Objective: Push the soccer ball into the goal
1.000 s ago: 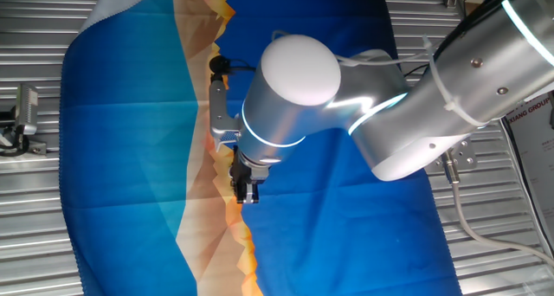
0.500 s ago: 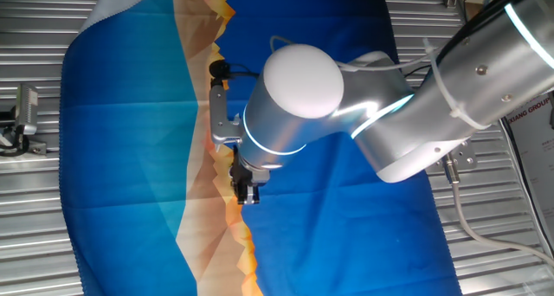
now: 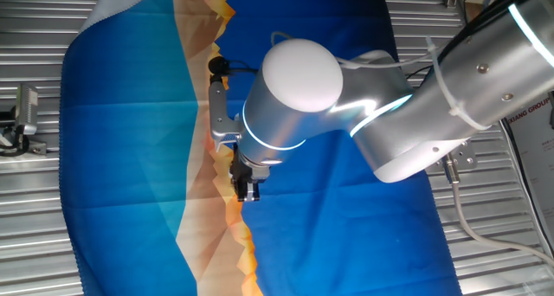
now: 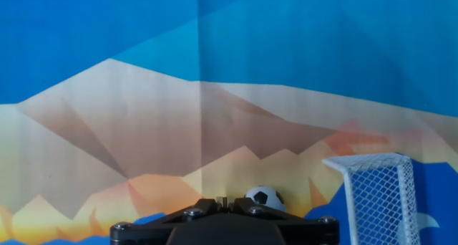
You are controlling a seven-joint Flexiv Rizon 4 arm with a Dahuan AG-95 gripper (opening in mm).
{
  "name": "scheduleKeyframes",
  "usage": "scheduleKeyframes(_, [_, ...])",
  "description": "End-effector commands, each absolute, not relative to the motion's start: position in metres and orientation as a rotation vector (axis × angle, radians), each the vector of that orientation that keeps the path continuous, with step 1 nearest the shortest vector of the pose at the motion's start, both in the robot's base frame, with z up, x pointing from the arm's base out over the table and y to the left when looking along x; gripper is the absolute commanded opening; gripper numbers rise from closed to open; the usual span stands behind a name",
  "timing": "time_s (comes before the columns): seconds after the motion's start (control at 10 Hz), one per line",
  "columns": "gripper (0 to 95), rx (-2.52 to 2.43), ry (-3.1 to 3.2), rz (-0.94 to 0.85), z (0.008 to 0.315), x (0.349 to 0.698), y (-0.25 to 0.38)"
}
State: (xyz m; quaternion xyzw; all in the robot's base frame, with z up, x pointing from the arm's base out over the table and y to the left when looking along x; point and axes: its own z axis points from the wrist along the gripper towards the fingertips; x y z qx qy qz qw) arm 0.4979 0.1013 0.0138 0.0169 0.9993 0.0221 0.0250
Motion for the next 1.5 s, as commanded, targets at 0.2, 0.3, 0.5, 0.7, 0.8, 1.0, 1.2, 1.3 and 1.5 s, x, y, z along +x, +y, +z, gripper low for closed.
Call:
scheduleKeyframes(0.2, [0.0,0.044,3.088,0.068,0.012,0.499,0.099])
scheduleKeyframes(0.3, [0.0,0.043,3.087,0.073,0.013,0.499,0.098])
scheduleKeyframes(0.5, [0.0,0.028,3.088,0.074,0.014,0.498,0.094])
scheduleKeyframes(0.7, [0.0,0.018,3.089,0.076,0.014,0.497,0.091])
scheduleKeyframes(0.8, [0.0,0.016,3.089,0.077,0.014,0.497,0.09])
scheduleKeyframes(1.0, [0.0,0.01,3.087,0.079,0.013,0.497,0.087])
scheduleKeyframes(1.2, [0.0,0.001,3.087,0.084,0.013,0.496,0.084])
scheduleKeyframes(1.3, [0.0,-0.007,3.087,0.083,0.012,0.495,0.082])
scheduleKeyframes(1.5, [0.0,-0.022,3.087,0.081,0.01,0.493,0.078])
